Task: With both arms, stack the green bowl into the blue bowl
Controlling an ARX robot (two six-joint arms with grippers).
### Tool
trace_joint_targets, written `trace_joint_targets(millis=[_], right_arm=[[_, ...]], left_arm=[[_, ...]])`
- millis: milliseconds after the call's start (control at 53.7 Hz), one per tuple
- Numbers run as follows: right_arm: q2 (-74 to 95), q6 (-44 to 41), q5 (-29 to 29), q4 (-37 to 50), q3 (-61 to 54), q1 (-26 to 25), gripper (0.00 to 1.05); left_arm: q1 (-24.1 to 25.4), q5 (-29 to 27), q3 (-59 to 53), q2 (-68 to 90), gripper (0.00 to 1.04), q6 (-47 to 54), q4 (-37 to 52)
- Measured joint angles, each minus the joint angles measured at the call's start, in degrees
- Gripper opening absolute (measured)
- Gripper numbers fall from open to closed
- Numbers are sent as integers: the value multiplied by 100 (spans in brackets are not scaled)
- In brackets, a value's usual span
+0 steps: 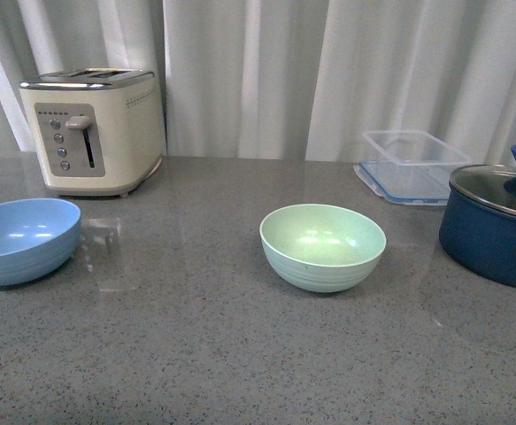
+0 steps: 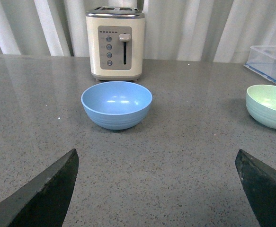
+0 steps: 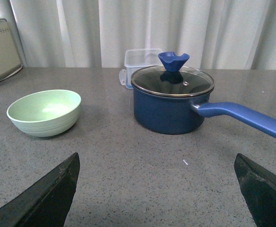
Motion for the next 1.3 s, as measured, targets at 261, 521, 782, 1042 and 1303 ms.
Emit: trace_joint_targets(millis=[261,521,782,1042,1303], right_arm=[[0,0,0,0,0,0,95],[0,0,-2,0,0,0,95],[0,0,0,0,0,0,95],[0,0,-2,0,0,0,95],[0,0,0,0,0,0,95]], left_arm=[[0,0,0,0,98,0,0],[-328,-1169,79,310,98,269,-188],[413,-1128,1294,2302,98,-140,-44],[1080,-595,2861,4138,98,-752,-339],[1252,153,4520,6262,98,-1628,-704]])
